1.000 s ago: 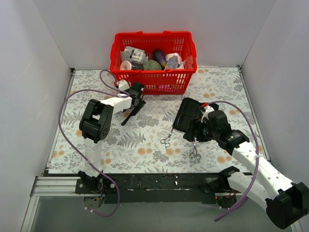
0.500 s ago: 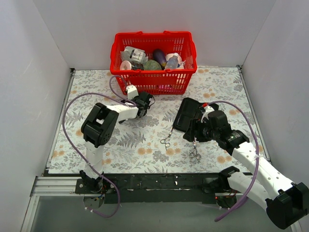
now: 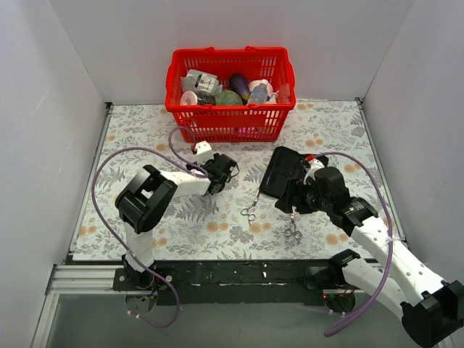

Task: Sort the hair-cutting tools
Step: Move the comb to the center of the board.

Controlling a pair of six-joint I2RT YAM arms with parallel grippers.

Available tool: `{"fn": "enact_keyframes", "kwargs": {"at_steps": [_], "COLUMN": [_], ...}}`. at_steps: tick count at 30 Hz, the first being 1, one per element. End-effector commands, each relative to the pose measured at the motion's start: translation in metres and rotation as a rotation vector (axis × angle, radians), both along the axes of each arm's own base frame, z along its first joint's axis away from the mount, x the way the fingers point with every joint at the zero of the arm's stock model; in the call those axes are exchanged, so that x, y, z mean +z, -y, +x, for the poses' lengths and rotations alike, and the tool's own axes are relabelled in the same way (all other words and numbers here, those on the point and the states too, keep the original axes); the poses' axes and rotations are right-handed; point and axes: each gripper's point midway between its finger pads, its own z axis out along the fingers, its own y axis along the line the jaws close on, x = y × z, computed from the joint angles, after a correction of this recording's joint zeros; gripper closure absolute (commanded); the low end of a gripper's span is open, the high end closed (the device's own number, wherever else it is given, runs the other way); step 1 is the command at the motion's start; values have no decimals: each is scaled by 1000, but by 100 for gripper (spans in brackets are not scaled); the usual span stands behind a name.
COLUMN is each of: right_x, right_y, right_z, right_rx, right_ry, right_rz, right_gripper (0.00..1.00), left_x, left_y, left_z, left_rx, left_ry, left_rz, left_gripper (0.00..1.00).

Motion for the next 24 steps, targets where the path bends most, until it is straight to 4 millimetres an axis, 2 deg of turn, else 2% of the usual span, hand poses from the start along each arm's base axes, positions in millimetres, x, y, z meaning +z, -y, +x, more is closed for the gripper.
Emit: {"fn": "enact_keyframes", "kwargs": {"at_steps": [1,5,6,8,9,10,11,15,17,18,19,23,24], "right_x": [14,19,22,24,26,30,31,40,43,43,44,41,43], "right_y": [0,1,1,1,1,1,1,2,3,2,1,-3,-5], "right_z": [3,5,5,6,7,8,8,8,8,7,6,-3,-6], "right_rx": [-11,-16,-16,-18,-18,-18,-17,-12,-13,-9,0,65,89], "right_ry": [36,39,45,48,51,55,52,65,69,70,67,27,28], "right_rz": [7,1,1,-6,-6,-7,-7,-14,-16,-18,-14,-30,-33], "right_gripper": [21,21,21,21,21,21,21,21,21,21,21,21,21], "left_x": [-105,-96,-91,-81,-72,-66,-61,-36,-18,-9,-1,56,65], "left_y": [-5,18,33,41,54,50,55,49,50,44,43,51,46], "left_z": [-153,-181,-193,-207,-220,-233,-247,-283,-284,-285,-281,-256,-254], "left_rx": [-99,-200,-267,-313,-363,-364,-396,-416,-402,-389,-379,-359,-349], "left_ry": [-554,-585,-598,-617,-610,-630,-634,-669,-629,-619,-591,-425,-418], "left_rz": [5,-5,-18,2,1,29,44,61,22,35,27,-27,-6], "left_gripper": [29,30,30,31,31,31,31,31,31,31,31,28,28]}}
